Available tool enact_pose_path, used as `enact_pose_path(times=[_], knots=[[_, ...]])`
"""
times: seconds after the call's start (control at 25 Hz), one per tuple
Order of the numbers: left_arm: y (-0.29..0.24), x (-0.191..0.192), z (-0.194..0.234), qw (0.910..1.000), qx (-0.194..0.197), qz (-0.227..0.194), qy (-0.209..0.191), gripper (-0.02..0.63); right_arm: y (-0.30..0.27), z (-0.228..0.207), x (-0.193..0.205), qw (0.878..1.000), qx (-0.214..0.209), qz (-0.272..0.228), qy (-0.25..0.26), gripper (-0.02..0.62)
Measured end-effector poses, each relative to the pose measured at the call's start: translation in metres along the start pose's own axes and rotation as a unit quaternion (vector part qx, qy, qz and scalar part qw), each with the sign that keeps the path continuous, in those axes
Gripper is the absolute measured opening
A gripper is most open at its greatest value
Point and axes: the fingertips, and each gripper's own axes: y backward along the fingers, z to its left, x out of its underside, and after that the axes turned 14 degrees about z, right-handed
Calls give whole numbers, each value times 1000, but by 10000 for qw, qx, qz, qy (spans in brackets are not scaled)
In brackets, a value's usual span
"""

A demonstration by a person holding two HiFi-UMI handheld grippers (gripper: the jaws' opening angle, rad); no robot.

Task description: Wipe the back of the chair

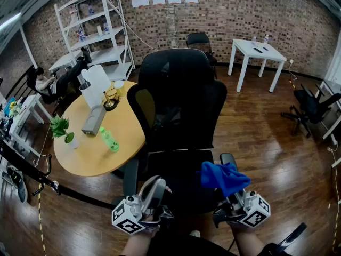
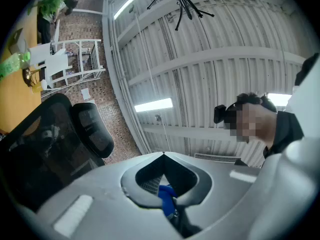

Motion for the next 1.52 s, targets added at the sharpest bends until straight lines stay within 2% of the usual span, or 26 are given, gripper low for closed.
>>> enact_pose_path(times=[0.16, 0.36, 0.52, 0.64, 0.76, 0.92, 1.0, 1.2, 1.32, 1.44, 1.52], knots=[[6, -23, 34, 10000, 57, 63, -7, -8, -42, -15, 7, 9997, 141, 63, 196, 52], [7, -54, 77, 9966, 101, 618, -540, -9, -110, -34, -1, 9931, 559, 190, 1012, 52], [10, -71, 108, 9923, 70, 932, -807, -8, -163, -55, -11, 9783, 944, 470, 1784, 54], [15, -73, 129, 9918, -38, 1033, -750, -8, -193, -72, -17, 9625, 1130, 814, 2329, 54], [20, -77, 145, 9918, -191, 1050, -703, -9, -223, -92, -30, 9540, 1074, 975, 2623, 52], [27, -94, 150, 9904, -449, 1001, -841, -9, -277, -114, -57, 9460, 782, 1085, 2953, 52], [31, -102, 148, 9889, -584, 961, -974, -8, -305, -126, -71, 9490, 627, 1062, 2901, 52], [39, -119, 148, 9820, -1028, 869, -1322, -8, -379, -168, -97, 9708, 257, 851, 2227, 52], [43, -127, 147, 9780, -1221, 799, -1494, -8, -413, -190, -100, 9787, 242, 760, 1890, 52], [51, -134, 151, 9744, -1424, 699, -1594, -8, -442, -212, -96, 9890, 311, 593, 1321, 52], [55, -136, 155, 9729, -1523, 657, -1612, -8, -458, -226, -89, 9916, 364, 607, 1084, 52]])
